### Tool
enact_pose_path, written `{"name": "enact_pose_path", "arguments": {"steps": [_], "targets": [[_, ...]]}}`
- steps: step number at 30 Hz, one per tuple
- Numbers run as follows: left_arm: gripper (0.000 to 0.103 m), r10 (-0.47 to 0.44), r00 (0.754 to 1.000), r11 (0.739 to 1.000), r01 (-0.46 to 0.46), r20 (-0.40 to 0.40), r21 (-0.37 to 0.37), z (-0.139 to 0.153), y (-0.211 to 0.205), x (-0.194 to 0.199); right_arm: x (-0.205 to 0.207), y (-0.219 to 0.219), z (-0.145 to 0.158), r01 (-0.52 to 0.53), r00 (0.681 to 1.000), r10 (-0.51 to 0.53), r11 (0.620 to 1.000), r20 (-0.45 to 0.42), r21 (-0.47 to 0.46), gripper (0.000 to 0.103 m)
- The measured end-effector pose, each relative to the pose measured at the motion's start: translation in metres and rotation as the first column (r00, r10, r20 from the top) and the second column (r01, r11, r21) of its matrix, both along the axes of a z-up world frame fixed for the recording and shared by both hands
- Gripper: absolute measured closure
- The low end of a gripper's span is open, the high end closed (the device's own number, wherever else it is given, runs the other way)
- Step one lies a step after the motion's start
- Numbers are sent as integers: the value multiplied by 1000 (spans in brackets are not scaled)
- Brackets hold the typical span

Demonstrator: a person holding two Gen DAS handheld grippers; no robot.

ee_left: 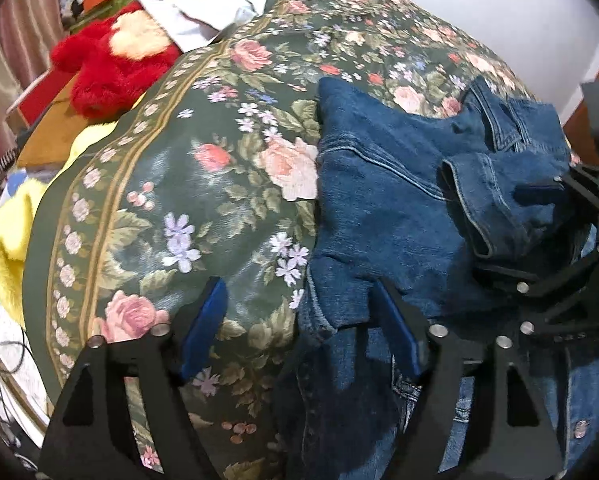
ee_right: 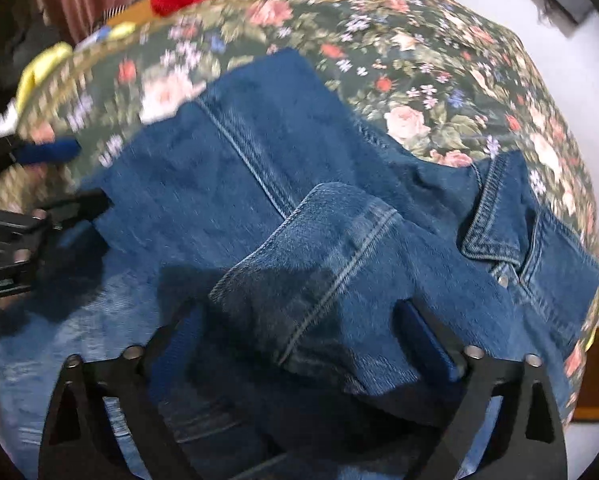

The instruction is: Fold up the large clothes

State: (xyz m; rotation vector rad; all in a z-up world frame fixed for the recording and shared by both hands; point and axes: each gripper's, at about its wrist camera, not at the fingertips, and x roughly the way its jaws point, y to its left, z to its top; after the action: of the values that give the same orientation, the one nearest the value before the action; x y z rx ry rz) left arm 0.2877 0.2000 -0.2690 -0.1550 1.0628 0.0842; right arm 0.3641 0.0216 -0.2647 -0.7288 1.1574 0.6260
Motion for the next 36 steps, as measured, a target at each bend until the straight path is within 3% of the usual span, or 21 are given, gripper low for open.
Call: {"name": "enact_pose_path", "arguments": {"steps": [2, 6, 12, 16, 20, 23, 28, 31, 36], "targets": [[21, -10, 1000, 1000, 10, 0, 30, -3, -6, 2, 0, 1, -4, -8, 1000, 8, 1000, 2, -4, 22], [17, -24, 1000, 995, 23, 1, 96, -7, -14, 4, 2, -6, 12, 14, 1000, -14, 997, 3, 74, 69], [17, -18, 1000, 995, 19, -17, 101, -7, -14, 7, 11, -29, 48, 122, 992, -128, 973, 21, 194, 92], [17, -8, 999, 996, 11, -34, 94, -7, -15, 10, 14, -57, 94, 181, 973, -215, 938, 86, 296, 95], [17, 5, 999, 995, -1, -49, 99, -6, -15, 12, 20, -106, 142, 254, 934, -327, 890, 142, 380, 96], [17, 30, 997, 995, -22, -71, 99, -2, -16, 15, 19, -135, 156, 288, 919, -367, 875, 146, 389, 96], [17, 33, 999, 997, -36, -34, -73, 26, -21, 14, 7, -168, 155, 304, 903, -380, 895, 201, 326, 95], [17, 3, 1000, 987, -2, 4, -158, 44, -34, 23, 5, -179, 140, 308, 917, -354, 921, 183, 238, 95], [17, -46, 999, 935, 36, -19, -353, 37, -60, 57, 9, -191, 94, 345, 931, -357, 927, 69, 146, 95]]}}
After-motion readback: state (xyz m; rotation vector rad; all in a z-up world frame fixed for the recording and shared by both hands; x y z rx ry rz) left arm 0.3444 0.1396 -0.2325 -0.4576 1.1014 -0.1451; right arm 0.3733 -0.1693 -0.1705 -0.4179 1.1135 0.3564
